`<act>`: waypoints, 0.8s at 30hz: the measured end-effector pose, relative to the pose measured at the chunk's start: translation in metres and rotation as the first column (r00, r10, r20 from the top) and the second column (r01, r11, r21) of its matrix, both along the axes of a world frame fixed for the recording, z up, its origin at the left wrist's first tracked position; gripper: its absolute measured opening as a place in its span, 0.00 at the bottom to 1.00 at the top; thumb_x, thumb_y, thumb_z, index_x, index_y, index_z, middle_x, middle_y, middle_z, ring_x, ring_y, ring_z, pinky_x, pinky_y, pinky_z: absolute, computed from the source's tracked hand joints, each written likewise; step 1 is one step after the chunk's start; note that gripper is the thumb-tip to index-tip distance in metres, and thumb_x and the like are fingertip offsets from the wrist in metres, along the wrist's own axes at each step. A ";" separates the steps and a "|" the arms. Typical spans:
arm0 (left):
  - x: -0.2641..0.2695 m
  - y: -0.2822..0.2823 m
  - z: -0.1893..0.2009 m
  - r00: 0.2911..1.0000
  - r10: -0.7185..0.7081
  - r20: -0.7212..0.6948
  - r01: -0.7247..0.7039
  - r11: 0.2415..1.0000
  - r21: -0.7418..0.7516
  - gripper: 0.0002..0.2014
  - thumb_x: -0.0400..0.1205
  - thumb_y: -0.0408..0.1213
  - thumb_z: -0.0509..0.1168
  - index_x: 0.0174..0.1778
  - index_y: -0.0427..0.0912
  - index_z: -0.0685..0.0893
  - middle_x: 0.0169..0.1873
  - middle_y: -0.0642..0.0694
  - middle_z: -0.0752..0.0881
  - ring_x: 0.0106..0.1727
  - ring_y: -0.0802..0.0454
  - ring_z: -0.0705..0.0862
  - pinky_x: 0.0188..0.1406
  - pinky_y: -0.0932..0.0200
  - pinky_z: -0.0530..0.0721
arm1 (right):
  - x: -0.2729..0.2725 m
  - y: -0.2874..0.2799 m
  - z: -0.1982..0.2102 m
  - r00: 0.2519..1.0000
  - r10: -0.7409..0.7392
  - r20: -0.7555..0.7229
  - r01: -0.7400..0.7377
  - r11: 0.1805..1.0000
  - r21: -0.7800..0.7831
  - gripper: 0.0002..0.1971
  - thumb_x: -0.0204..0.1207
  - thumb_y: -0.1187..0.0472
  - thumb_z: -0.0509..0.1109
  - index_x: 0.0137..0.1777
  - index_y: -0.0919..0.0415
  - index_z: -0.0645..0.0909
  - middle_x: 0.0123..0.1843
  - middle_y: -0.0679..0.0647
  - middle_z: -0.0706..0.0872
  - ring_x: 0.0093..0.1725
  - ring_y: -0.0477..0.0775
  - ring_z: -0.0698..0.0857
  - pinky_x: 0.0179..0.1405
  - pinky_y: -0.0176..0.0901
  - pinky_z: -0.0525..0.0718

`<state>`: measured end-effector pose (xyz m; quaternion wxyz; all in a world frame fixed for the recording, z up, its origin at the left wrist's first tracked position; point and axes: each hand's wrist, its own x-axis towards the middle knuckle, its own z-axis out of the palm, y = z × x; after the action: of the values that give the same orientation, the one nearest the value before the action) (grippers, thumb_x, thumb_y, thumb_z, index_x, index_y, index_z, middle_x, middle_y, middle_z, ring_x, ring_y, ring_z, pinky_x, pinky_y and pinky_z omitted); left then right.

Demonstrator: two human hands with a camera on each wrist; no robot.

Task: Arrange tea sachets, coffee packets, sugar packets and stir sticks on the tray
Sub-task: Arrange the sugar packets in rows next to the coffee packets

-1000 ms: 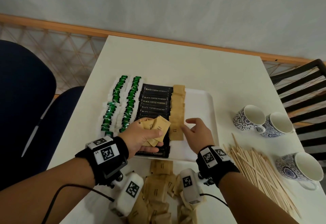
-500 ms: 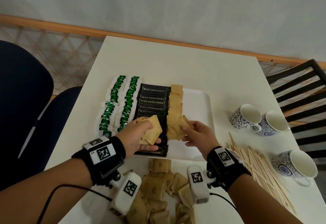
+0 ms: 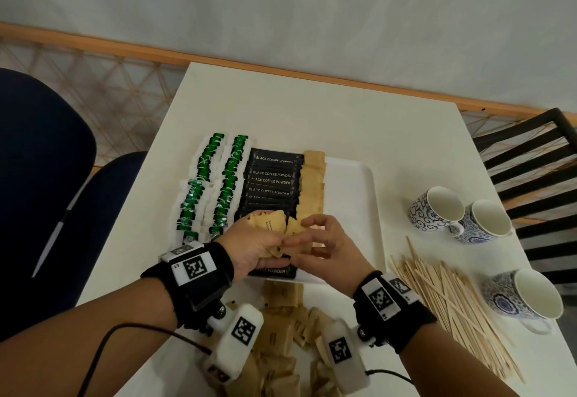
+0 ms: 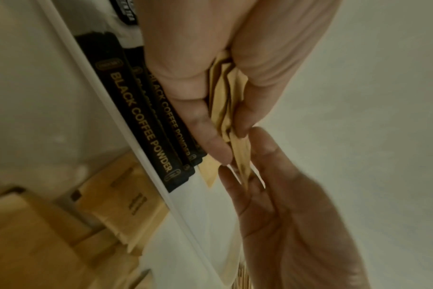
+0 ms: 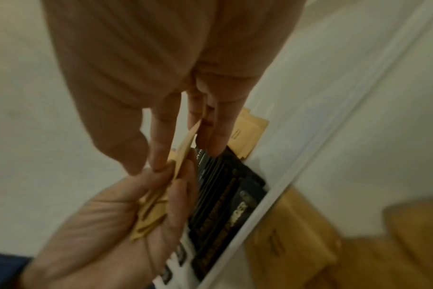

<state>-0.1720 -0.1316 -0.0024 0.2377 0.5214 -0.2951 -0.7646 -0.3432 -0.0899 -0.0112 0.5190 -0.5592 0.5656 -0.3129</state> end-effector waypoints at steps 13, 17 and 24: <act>0.006 -0.003 0.005 0.997 0.067 -0.023 -0.066 0.996 0.060 0.10 0.87 0.32 0.54 0.59 0.41 0.79 0.56 0.32 0.86 0.45 0.40 0.87 0.41 0.44 0.89 | -0.034 -0.018 -0.016 0.957 -0.288 -0.034 0.289 0.931 0.223 0.11 0.76 0.65 0.72 0.57 0.56 0.82 0.43 0.51 0.89 0.38 0.47 0.85 0.33 0.36 0.81; 0.015 -0.005 0.004 0.993 0.112 -0.047 -0.107 0.989 0.101 0.11 0.87 0.33 0.53 0.59 0.40 0.79 0.55 0.30 0.86 0.50 0.36 0.88 0.43 0.42 0.89 | -0.037 -0.021 -0.029 0.963 -0.130 -0.237 0.170 0.973 0.156 0.09 0.77 0.62 0.71 0.53 0.47 0.84 0.42 0.58 0.87 0.36 0.46 0.81 0.32 0.32 0.80; 0.016 -0.006 -0.002 0.997 0.064 0.045 -0.064 0.998 -0.005 0.07 0.84 0.34 0.64 0.57 0.42 0.80 0.50 0.33 0.88 0.44 0.39 0.89 0.31 0.50 0.90 | -0.026 -0.035 -0.039 0.923 -0.163 -0.348 0.176 0.984 0.007 0.10 0.73 0.59 0.74 0.50 0.43 0.83 0.33 0.48 0.79 0.31 0.44 0.77 0.34 0.32 0.75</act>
<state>-0.1561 -0.1373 -0.0045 0.2564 0.5472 -0.2849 -0.7441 -0.3690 -0.1245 -0.0506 0.3930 -0.5446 0.7001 -0.2426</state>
